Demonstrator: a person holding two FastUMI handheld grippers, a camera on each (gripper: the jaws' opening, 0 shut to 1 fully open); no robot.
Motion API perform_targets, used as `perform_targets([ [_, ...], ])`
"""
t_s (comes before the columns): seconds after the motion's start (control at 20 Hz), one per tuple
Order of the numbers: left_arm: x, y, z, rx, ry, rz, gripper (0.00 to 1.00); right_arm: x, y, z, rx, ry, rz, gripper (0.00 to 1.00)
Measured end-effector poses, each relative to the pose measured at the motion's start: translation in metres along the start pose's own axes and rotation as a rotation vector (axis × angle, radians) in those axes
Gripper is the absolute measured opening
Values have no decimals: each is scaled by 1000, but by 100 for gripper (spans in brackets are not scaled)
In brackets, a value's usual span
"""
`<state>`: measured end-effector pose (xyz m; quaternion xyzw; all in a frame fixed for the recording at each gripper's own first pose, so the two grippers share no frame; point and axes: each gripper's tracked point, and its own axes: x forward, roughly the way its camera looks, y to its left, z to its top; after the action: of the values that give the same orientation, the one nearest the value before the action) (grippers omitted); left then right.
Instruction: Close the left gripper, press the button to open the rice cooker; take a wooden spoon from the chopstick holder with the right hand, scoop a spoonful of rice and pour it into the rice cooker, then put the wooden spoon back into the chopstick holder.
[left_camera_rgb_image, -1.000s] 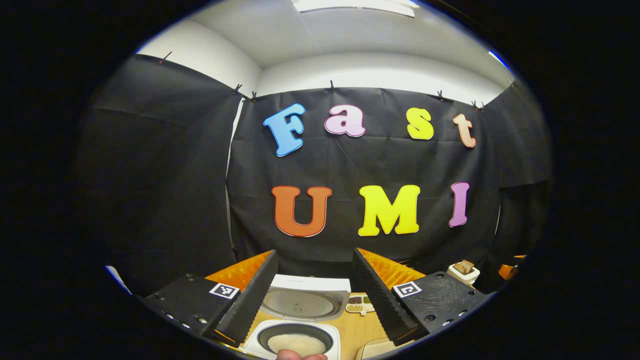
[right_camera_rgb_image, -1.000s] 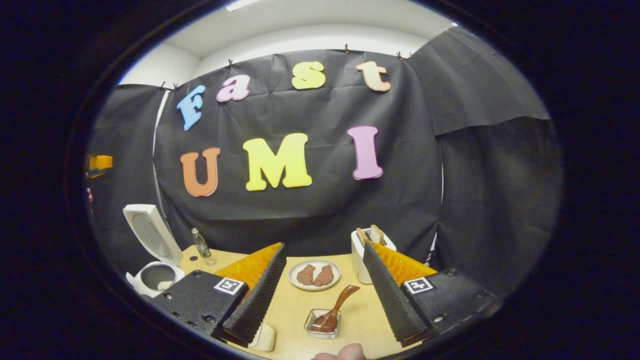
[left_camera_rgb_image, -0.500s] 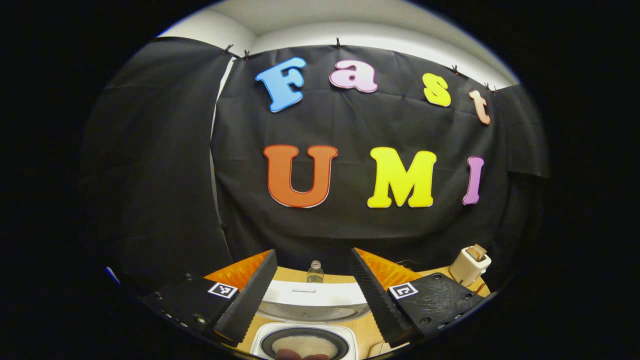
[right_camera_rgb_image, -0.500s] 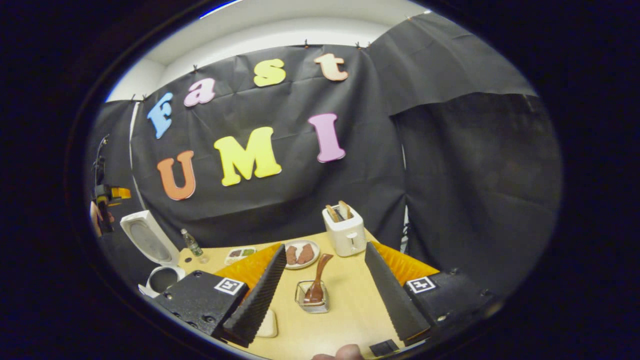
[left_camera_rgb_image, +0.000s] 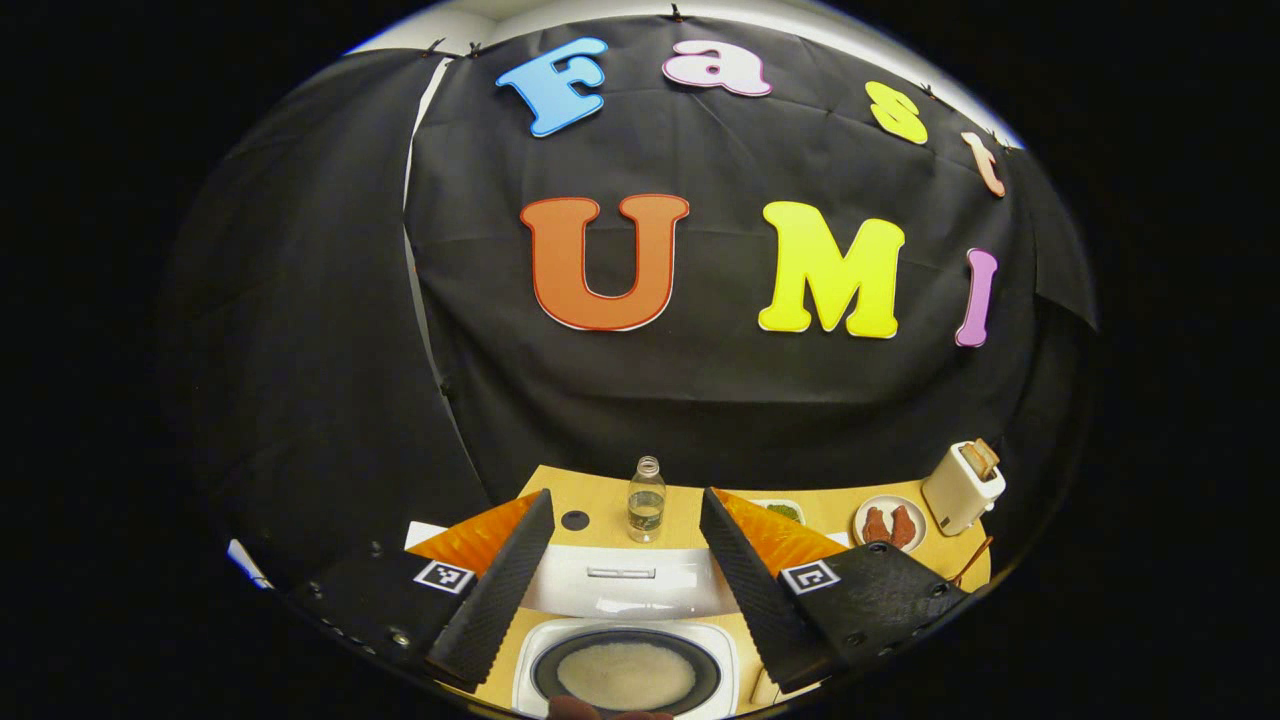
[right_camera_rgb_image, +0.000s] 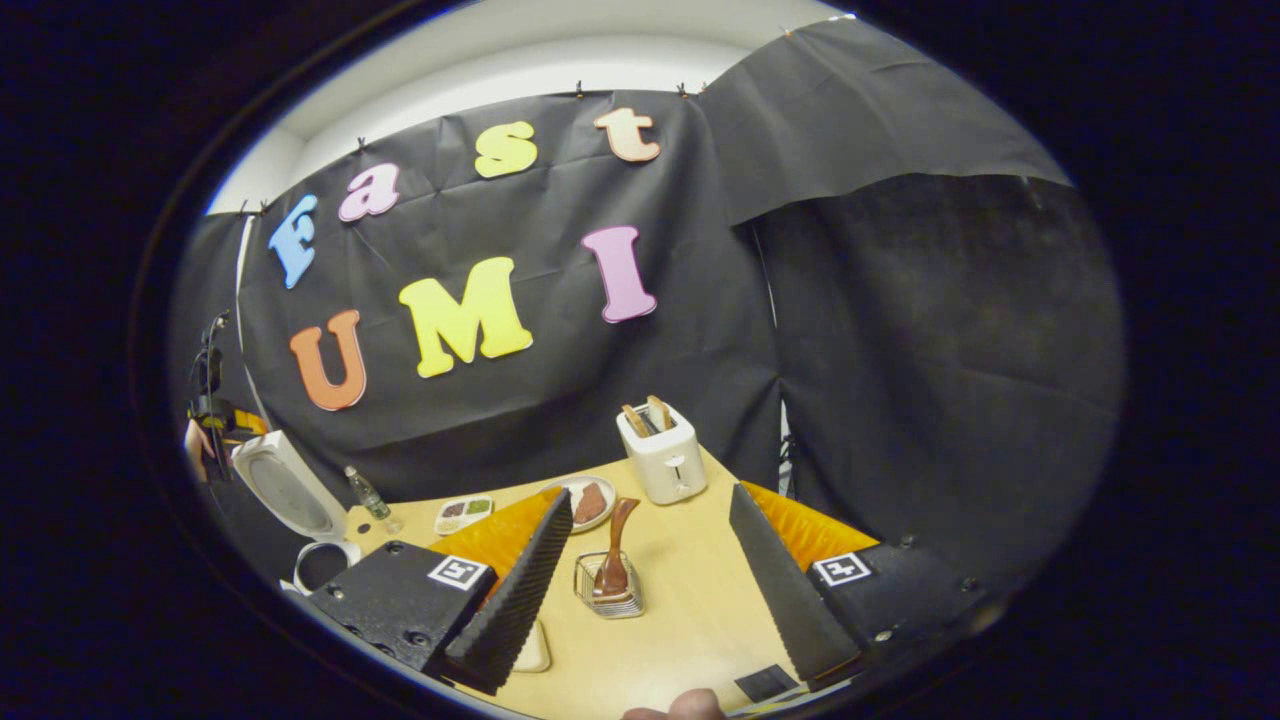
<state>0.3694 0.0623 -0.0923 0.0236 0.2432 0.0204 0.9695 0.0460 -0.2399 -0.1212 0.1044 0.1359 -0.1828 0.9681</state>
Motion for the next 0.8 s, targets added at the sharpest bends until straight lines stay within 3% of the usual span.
perform_targets([
  [0.2, -22, -1, -12, 18, 33, 0, 97, 5, 27, -2, -12, 6, 72, 100],
  [0.4, -56, -4, -37, -29, 98, -30, 98, 12, 53, -15, -6, 36, 147, 100],
  [0.65, -100, -13, -94, -44, 208, -80, 96, 10, 82, -27, -32, 59, 246, 100],
  [0.8, -111, -12, -133, -76, 268, -67, 97, 7, 95, -29, -48, 65, 295, 100],
])
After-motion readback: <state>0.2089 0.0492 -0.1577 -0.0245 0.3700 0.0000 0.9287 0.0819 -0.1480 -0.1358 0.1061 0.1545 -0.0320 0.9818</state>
